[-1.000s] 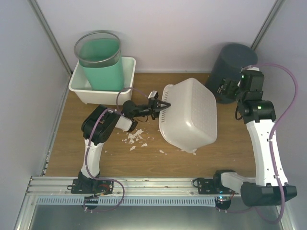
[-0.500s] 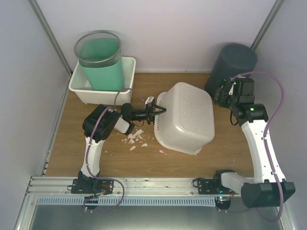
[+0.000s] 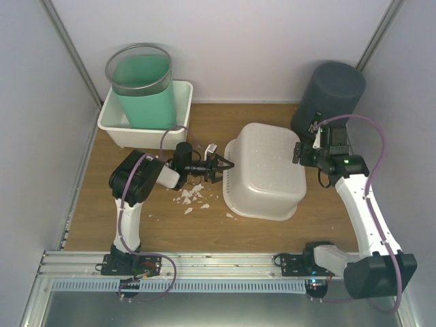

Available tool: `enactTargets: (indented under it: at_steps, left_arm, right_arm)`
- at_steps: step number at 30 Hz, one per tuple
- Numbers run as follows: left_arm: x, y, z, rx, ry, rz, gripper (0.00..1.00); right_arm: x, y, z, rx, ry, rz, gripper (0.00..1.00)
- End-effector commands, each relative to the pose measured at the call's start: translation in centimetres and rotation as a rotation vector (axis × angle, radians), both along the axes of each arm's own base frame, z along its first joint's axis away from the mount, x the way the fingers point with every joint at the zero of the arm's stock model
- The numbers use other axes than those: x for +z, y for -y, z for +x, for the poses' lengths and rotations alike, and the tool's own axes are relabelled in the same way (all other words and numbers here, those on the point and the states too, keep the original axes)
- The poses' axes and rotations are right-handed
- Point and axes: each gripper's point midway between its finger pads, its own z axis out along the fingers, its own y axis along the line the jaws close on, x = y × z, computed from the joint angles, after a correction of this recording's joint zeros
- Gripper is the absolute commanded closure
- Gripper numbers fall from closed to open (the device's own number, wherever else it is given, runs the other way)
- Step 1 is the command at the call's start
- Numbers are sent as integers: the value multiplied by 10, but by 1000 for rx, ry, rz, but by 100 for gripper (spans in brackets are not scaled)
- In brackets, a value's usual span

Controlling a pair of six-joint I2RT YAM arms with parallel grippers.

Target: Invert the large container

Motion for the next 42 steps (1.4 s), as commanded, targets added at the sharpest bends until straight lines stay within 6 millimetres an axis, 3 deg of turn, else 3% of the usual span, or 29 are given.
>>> enactTargets:
  at_steps: [1, 4, 7, 12, 18, 23, 26, 31, 35, 40, 42]
  left_arm:
    - [-23, -11, 13, 43, 18, 131, 24]
    - [-32, -9, 22, 30, 35, 172, 24]
    - [-40, -8, 39, 32, 86, 248, 24]
    - [-39, -3, 58, 27, 147, 291, 23]
    - [-31, 5, 87, 16, 228, 325, 23]
    - [-22, 1, 114, 52, 255, 331, 23]
    - [5, 1, 129, 67, 309, 321, 22]
    - [75, -3, 130, 57, 494, 360, 22]
    - [126, -13, 104, -1, 615, 383, 22]
    - [192, -32, 57, 12, 879, 437, 22]
    - [201, -35, 38, -13, 980, 482, 22]
  right_arm:
    - [-9, -12, -7, 36, -6, 41, 8]
    - [-20, -11, -15, 26, -22, 51, 7]
    - [-28, -25, -19, 74, -27, 115, 7]
    - [-48, -33, -26, 74, -65, 185, 7]
    - [-71, -65, -37, 162, -93, 366, 7]
    - [-75, -103, -44, 274, -75, 597, 7]
    - [-76, -122, -46, 308, -82, 686, 7]
    - [-64, -140, -49, 304, -74, 728, 7]
    - [-53, -144, -57, 293, -73, 729, 6]
    - [-55, -143, -71, 286, -95, 728, 6]
    - [-58, -142, -77, 289, -105, 729, 6]
